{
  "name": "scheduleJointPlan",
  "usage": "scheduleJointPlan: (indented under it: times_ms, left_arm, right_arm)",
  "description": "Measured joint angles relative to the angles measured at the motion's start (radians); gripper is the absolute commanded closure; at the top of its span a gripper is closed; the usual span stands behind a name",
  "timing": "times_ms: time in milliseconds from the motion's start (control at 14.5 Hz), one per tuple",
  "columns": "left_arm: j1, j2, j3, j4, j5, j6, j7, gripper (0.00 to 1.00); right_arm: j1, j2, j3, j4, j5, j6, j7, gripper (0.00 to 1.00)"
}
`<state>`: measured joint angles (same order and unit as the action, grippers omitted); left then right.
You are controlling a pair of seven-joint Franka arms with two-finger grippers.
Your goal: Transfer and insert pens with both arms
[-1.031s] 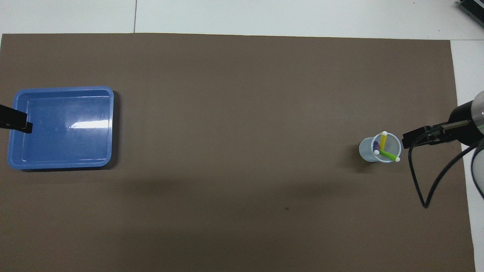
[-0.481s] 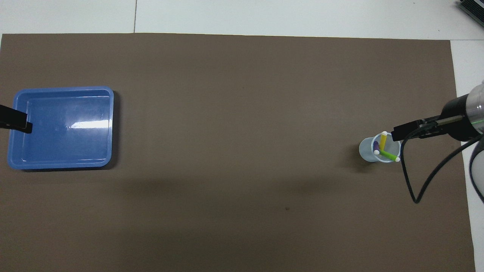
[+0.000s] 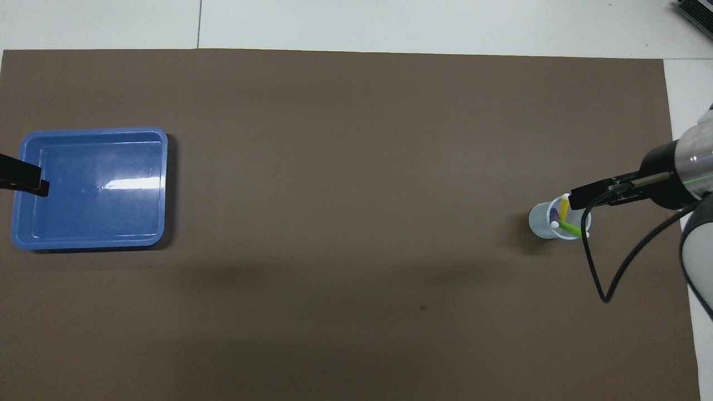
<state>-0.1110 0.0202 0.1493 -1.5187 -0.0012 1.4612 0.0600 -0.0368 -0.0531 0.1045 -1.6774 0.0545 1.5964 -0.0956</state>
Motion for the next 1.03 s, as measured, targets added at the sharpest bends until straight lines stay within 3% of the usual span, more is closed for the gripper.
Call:
scheduleJointPlan:
  times_ms: [1031]
  left_arm:
    - [-0.021, 0.001, 0.004, -0.065, 0.000, 0.041, -0.004, 0.00]
  right_arm:
    - [0.005, 0.000, 0.000, 0.000, 0.000, 0.000, 0.000, 0.00]
